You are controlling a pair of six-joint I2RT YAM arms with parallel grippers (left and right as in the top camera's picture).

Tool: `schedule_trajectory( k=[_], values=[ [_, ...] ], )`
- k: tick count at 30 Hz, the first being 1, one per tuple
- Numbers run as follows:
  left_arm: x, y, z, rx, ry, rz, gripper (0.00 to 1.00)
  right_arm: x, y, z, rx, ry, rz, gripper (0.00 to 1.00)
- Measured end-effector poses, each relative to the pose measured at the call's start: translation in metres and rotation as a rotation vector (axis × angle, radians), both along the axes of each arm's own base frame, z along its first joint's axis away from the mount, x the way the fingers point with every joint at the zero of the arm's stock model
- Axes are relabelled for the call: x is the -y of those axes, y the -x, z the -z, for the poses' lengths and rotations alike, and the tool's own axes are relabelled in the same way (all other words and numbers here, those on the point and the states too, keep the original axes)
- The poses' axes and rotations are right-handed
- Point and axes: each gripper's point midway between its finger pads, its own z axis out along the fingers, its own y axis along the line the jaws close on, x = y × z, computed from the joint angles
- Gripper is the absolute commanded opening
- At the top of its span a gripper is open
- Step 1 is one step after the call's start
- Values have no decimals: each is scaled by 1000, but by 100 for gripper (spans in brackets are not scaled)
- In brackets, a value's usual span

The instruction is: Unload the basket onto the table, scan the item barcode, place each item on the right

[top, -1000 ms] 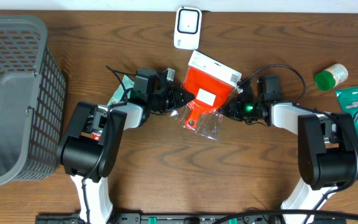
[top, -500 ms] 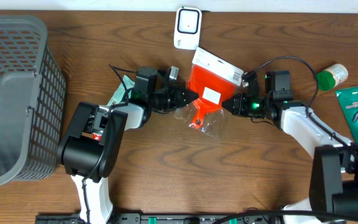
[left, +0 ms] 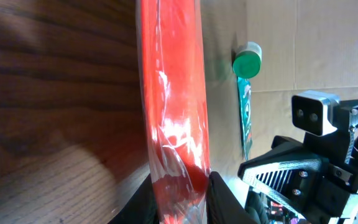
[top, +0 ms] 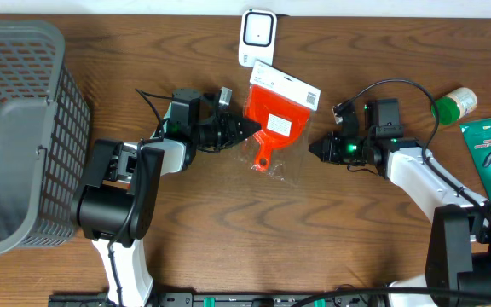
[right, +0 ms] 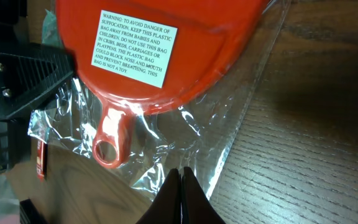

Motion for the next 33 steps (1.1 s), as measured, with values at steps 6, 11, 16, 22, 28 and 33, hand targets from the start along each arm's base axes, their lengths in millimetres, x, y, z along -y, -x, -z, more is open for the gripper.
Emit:
schedule_trajectory(
  k=[6,11,16,22,28,33],
  values=[
    [1,-3,-17,66,51,22,8,3,4,5,-17,25,1,1],
    [-10,-10,-25,65,81,1,7,9,7,9,-37,50,9,1],
    [-21,-13,-30,64,108,1,8,20,8,12,-53,66,31,1],
    [-28,-13,-32,62,119,5,7,27,6,13,-48,80,42,1],
    [-27,-13,-32,62,120,8,7,28,5,14,-46,91,46,1],
    [-27,-13,-32,62,121,8,8,38,-1,19,-47,141,100,33]
  ],
)
